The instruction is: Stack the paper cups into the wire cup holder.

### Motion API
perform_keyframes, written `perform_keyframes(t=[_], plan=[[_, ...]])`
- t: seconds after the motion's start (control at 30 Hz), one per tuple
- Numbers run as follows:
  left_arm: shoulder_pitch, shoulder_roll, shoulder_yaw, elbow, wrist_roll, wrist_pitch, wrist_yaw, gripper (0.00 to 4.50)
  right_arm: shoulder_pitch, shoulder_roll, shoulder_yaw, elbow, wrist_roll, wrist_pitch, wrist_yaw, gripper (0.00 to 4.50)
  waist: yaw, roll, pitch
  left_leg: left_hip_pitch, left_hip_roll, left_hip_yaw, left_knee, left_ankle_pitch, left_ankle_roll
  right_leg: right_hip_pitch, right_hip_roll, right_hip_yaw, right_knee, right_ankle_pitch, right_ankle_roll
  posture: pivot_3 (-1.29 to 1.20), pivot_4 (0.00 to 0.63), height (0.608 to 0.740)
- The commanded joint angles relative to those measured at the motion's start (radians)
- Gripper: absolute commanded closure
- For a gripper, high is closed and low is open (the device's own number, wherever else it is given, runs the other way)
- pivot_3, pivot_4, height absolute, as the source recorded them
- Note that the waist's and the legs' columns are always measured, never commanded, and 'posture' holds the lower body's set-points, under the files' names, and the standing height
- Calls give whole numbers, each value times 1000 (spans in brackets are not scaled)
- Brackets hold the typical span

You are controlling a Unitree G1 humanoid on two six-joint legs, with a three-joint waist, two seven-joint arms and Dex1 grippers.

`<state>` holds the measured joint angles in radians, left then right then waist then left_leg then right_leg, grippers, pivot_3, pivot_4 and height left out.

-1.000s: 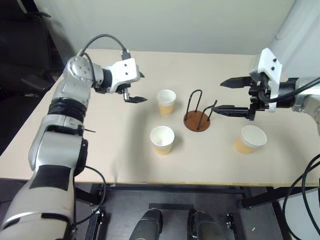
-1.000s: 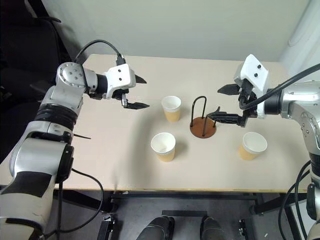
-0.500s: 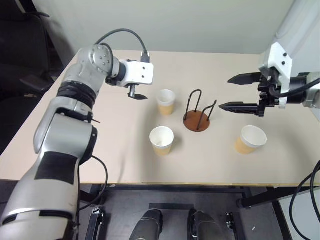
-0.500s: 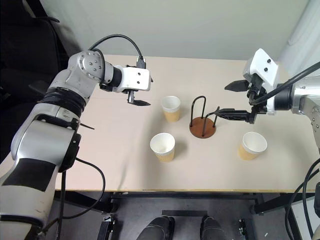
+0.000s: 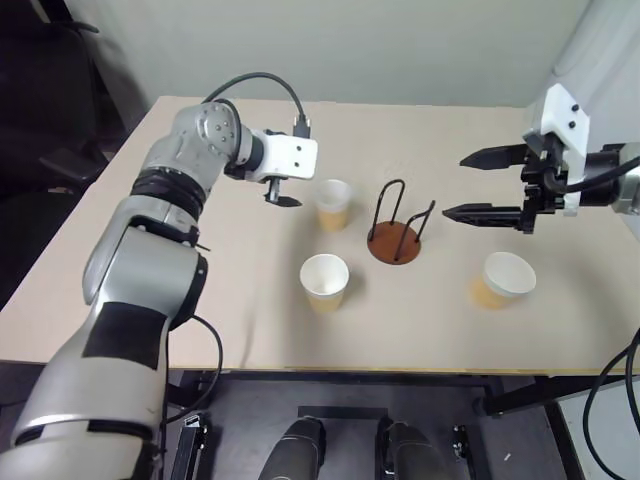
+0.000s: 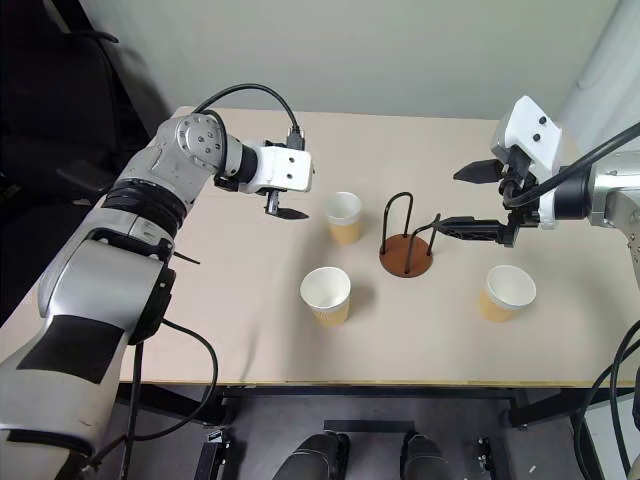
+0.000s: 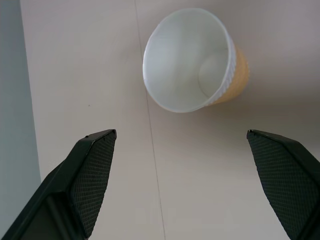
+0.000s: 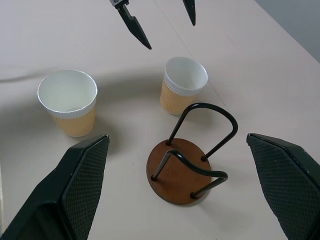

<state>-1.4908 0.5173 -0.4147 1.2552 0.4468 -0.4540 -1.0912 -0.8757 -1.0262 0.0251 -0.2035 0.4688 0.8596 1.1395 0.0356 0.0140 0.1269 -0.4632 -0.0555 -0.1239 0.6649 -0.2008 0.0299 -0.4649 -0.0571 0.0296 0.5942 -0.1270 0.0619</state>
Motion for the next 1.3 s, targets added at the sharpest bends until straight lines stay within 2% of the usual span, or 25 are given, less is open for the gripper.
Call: perform_keyframes(t=[0.03, 0.63, 1.0, 1.3], plan=[[2, -10, 4, -14, 0, -13, -7, 0, -18, -16, -3, -16, -3, -8, 5, 21, 0, 0, 0, 0, -1, 1, 0, 0, 0, 0, 1, 0, 0, -1, -1, 0, 150, 740], [33, -76, 11, -13, -5, -11, 24, 0, -4, -21, -4, -26, -1, 3, -4, 21, 0, 0, 0, 2, -1, 4, 3, 2, 1, 1, 1, 0, 4, 1, 1, 0, 150, 740], [-68, -33, 32, -8, -23, 8, -49, 0, -14, -29, 1, -13, -4, 3, 4, 21, -2, 0, 0, 2, -1, 4, 2, 2, 1, 1, 2, 1, 4, -1, -1, 0, 150, 740], [-39, -34, 9, -1, -1, -14, -35, 0, -19, -20, 8, -5, -6, -3, 1, 21, -2, 0, 0, 3, -1, 3, 2, 2, 1, 1, 1, 1, 5, -2, -1, 0, 150, 740]])
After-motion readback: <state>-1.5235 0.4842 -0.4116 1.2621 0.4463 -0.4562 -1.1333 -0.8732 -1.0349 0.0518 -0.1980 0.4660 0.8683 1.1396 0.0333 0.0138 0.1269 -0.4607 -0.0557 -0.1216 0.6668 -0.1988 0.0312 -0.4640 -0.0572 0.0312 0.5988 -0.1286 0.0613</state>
